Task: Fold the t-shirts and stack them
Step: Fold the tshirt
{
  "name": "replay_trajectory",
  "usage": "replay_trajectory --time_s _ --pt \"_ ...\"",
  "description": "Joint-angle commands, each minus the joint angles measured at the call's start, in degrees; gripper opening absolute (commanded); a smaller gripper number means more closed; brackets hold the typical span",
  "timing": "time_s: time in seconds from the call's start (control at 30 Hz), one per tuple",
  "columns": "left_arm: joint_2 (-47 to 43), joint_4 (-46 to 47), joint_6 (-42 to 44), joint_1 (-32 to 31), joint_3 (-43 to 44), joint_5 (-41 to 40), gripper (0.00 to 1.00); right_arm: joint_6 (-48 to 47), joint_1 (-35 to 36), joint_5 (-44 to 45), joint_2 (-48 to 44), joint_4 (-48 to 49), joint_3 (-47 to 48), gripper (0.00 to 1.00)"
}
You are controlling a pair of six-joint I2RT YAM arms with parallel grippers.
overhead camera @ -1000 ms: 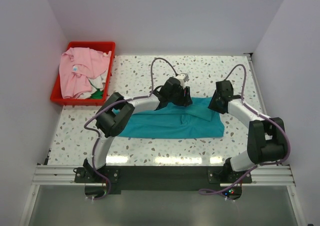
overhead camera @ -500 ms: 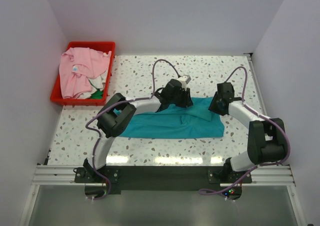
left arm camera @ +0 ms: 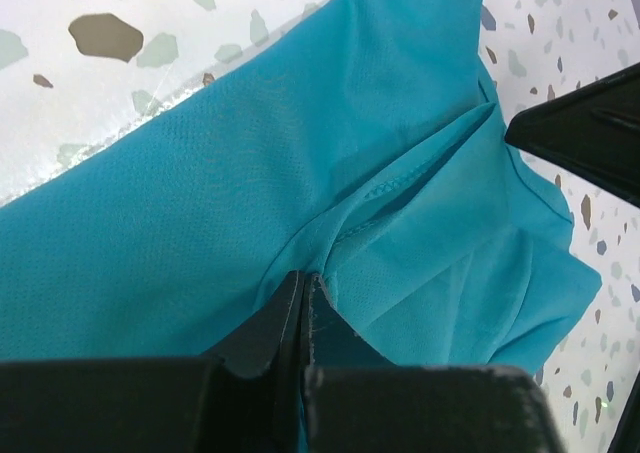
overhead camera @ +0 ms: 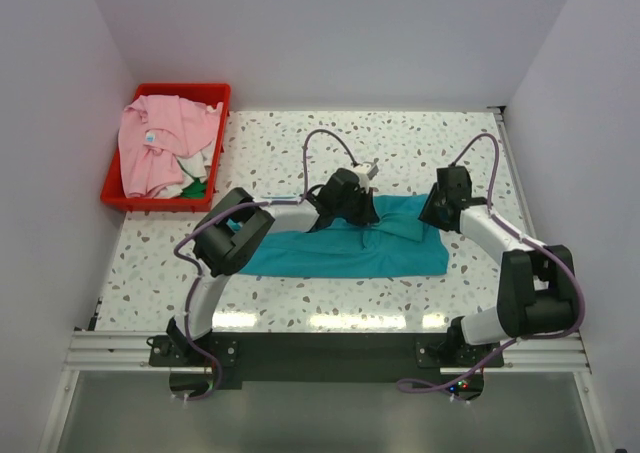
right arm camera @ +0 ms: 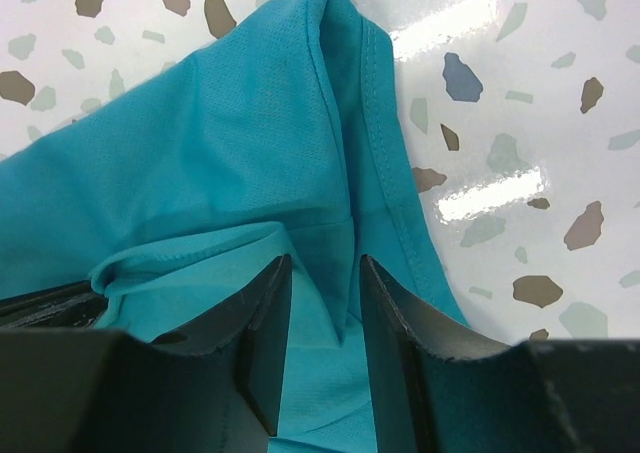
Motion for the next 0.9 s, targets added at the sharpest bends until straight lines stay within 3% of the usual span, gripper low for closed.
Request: replay_trajectory --time_s 0.0,0.87 --pt "-3.9 4.2 1.1 -0.3 -1.8 1.6 0.0 0.8 -0.3 0.5 -1.7 2.4 -0.2 0.37" --pt "-10.1 5.9 6.0 -0.3 -9.0 8.1 0.0 0.9 -0.3 0.3 -1.9 2.5 0.3 0.38"
